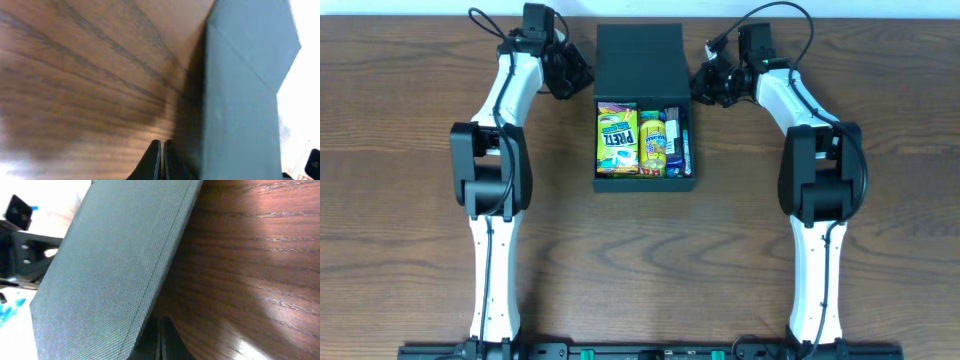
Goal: Pack container
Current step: 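Grip the box lid edges with both grippers and swing it upward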
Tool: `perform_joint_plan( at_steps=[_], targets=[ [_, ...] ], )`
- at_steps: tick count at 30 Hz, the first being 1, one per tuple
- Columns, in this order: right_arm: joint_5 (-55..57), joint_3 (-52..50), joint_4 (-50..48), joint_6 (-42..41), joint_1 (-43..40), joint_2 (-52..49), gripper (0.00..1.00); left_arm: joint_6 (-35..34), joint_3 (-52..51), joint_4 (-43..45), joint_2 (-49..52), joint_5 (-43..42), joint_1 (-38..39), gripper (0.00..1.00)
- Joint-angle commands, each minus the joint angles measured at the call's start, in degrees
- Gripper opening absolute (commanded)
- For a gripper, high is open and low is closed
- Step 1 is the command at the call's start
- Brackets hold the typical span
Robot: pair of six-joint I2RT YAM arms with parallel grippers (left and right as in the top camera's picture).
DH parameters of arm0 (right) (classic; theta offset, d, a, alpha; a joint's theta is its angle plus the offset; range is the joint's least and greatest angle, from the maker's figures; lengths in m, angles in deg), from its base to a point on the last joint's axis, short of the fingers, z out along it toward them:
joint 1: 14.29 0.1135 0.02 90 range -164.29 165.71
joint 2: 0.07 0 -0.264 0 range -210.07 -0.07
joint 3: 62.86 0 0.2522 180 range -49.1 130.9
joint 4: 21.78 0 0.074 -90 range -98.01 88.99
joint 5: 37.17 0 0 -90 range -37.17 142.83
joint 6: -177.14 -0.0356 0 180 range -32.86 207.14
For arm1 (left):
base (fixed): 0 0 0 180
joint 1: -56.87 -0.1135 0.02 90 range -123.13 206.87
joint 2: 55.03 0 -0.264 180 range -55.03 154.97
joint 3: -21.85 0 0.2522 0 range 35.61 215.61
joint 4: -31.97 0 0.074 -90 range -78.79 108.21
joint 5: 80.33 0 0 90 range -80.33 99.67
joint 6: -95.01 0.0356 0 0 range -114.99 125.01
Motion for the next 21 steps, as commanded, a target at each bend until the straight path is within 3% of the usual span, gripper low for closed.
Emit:
perform_joint_plan(
  at_steps=[1, 8, 13, 21],
  targets=[
    [-4.04, 0.68, -0.7, 2.01, 1.22, -0.5, 0.01, -1.4, 0.98, 1.05, 2.16, -2.89, 0.5, 0.05],
    [-14.86, 0.68, -3.1, 10.47, 0.83, -0.5, 0.01, 1.55, 0.98, 9.75, 2.16, -10.51, 0.42, 0.05],
    [-23.21, 0.76, -8.22, 11.08, -0.37, -0.44, 0.01, 4.13, 1.49, 13.99, 2.14, -16.98, 0.13, 0.05],
    [-25.57, 1.09, -8.35, 12.46, -3.19, 3.43, 0.01, 8.85, 5.73, 14.84, 0.07, -22.8, -1.68, 0.05]
  ],
)
